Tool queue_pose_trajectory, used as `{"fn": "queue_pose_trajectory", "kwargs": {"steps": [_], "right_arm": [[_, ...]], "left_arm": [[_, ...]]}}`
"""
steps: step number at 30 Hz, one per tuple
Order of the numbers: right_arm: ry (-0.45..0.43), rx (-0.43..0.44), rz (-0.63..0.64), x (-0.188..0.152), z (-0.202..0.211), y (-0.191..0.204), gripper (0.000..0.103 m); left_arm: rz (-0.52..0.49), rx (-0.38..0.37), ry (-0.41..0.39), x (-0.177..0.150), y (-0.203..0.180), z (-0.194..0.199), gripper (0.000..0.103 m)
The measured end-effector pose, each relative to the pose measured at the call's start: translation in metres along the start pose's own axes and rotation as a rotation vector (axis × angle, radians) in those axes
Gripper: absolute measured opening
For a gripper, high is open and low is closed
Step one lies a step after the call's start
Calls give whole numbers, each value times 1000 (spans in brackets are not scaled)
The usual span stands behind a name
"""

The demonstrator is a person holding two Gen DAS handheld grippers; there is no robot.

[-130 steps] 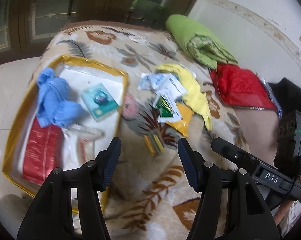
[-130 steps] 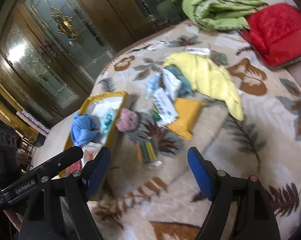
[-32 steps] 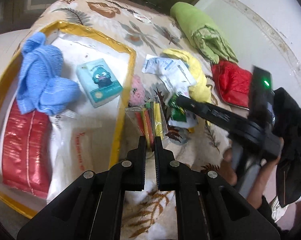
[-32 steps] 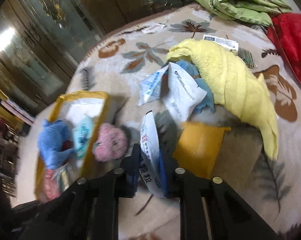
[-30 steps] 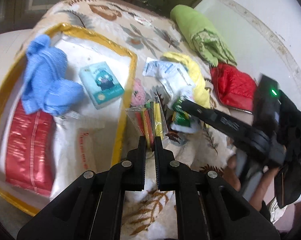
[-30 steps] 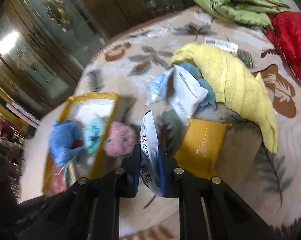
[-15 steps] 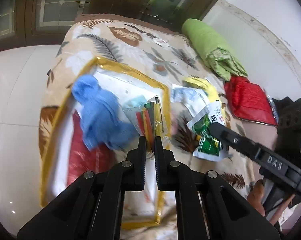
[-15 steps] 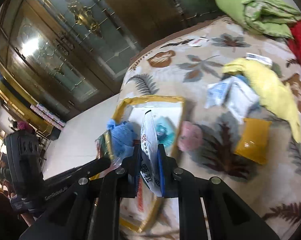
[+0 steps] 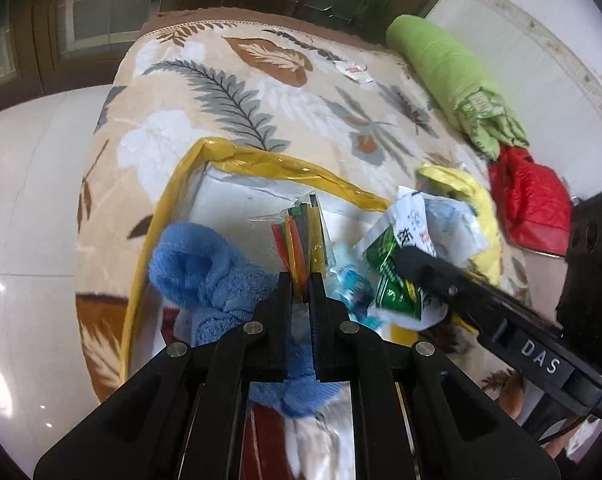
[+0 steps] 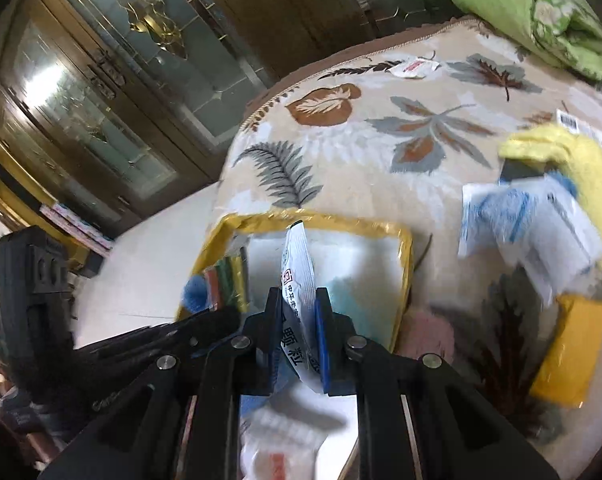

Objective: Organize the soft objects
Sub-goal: 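Carry pencil pack and sachet into the tray and open the left tool, then move both tools back over the items beside the tray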

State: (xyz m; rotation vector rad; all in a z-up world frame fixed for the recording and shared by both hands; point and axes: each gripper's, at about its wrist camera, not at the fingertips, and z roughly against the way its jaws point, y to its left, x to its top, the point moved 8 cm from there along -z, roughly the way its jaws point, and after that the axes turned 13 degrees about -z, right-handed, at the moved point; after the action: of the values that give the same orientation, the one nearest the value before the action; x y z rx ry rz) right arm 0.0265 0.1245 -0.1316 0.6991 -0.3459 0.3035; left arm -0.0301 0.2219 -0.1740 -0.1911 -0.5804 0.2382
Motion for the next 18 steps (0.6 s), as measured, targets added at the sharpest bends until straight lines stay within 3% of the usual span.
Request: {"fn": "queue_pose_trajectory", "kwargs": {"steps": [4,11,13,15,18], "right_arm": [[-12,-24,14,10,-12,2,14],[-30,-33,37,11,-20,-4,26],[-29,-22,24,11,-19,-8,31],[-25,-17,10,11,-17,-12,39],[-34,6,0,12,-5,-12,52]], "left_arm": [[-18,-10,12,3,0,-9,7],[16,-72,-30,0,0,-7,10],[24,-80,-45,1,-1,-2,18],[20,-87,-63,3,-4,2,37],[1,-60,-76,4,-8,6,40]]}}
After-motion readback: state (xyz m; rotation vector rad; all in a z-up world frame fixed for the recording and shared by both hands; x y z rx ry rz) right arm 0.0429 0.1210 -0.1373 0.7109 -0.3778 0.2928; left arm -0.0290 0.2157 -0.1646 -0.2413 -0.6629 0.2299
